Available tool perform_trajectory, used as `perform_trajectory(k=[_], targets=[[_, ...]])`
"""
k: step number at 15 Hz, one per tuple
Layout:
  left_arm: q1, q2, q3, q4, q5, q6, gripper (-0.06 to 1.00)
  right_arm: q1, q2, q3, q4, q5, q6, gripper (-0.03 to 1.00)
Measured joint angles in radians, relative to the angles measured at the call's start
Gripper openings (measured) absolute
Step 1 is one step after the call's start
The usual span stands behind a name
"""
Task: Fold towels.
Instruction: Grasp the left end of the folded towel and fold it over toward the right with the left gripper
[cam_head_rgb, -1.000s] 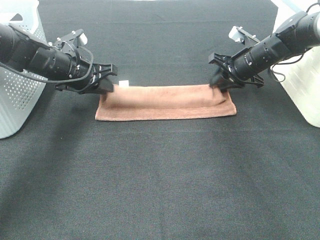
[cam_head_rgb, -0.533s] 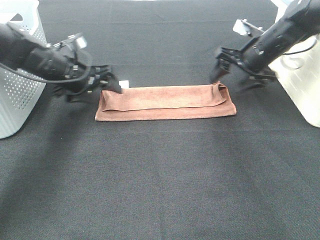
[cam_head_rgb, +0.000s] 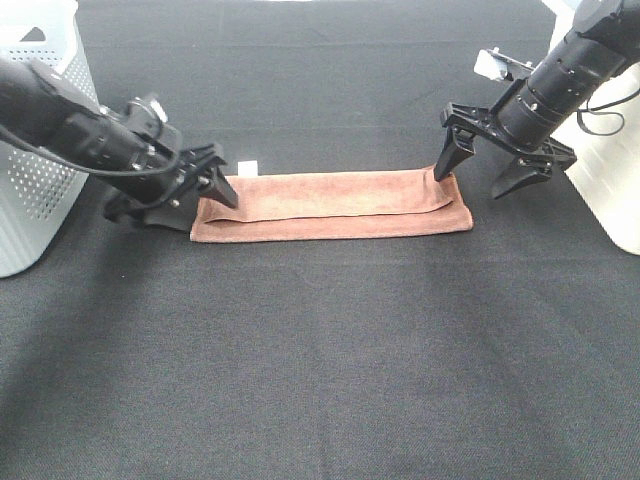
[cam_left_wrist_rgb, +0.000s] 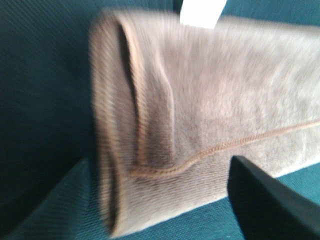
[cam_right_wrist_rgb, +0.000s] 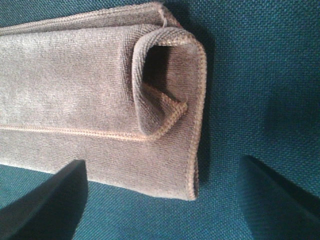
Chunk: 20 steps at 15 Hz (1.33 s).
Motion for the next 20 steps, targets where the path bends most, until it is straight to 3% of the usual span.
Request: perform_trajectory(k=[3, 4, 6, 8, 11, 15, 18, 20], targets=[[0.0, 0.038, -0.05, -0.005, 0.039, -0.019, 0.6, 0.0, 0.0, 0.0, 0.0, -0.002, 0.0, 0.77], [0.0, 0.051, -0.066, -0.004, 0.047, -0.033, 0.5, 0.0, 0.0, 0.0, 0.0, -0.003, 0.0, 0.77], [0.0, 0.06, -0.074, 0.003, 0.055, -0.05, 0.17, 0.0, 0.0, 0.0, 0.0, -0.011, 0.0, 0.77], [0.0, 0.061, -0.075, 0.006, 0.065, -0.052, 0.02, 0.0, 0.0, 0.0, 0.0, -0.012, 0.0, 0.77], [0.0, 0.04, -0.075, 0.075, 0.072, -0.08, 0.02, 0.0, 0.0, 0.0, -0.001, -0.012, 0.0, 0.77], [0.0, -0.108, -0.079, 0.408, 0.123, -0.291, 0.02, 0.0, 0.0, 0.0, -0.001, -0.012, 0.0, 0.77], [0.0, -0.166, -0.084, 0.599, 0.214, -0.427, 0.02, 0.0, 0.0, 0.0, -0.001, -0.009, 0.0, 0.77], [-0.012, -0.167, -0.111, 0.59, 0.25, -0.445, 0.02, 0.0, 0.0, 0.0, -0.001, -0.005, 0.0, 0.77]])
